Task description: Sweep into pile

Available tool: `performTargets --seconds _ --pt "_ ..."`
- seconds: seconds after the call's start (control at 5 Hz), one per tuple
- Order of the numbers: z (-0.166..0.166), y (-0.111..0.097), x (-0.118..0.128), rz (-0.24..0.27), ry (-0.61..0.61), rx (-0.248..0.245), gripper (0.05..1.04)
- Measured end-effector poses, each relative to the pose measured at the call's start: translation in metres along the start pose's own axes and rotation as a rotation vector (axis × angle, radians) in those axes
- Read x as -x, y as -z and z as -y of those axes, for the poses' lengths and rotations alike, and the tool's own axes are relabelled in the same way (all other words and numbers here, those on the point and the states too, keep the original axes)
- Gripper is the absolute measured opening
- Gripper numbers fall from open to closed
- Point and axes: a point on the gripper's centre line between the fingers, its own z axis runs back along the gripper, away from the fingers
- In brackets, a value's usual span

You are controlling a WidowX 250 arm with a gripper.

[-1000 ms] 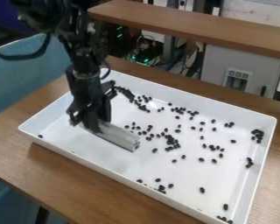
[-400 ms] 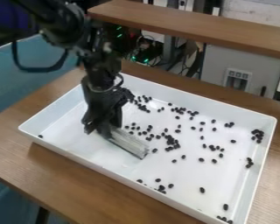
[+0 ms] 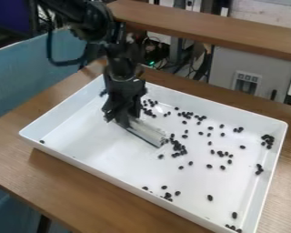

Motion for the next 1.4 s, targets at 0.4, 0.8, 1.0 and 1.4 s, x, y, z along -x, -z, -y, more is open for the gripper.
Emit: performTargets --seconds 0.4,0.8,1.0,1.4 --pt "0.048 0.009 -0.009 -0.004 -0.07 0.039 0.366" --pt "0.068 0.007 0.005 -0.022 -0.089 0.07 0.367" --pt "0.053 -0.015 0.012 -0.031 -0.083 0.064 0.367" --pt "0.009 -0.076 0.01 0.035 -0.082 0.11 0.367"
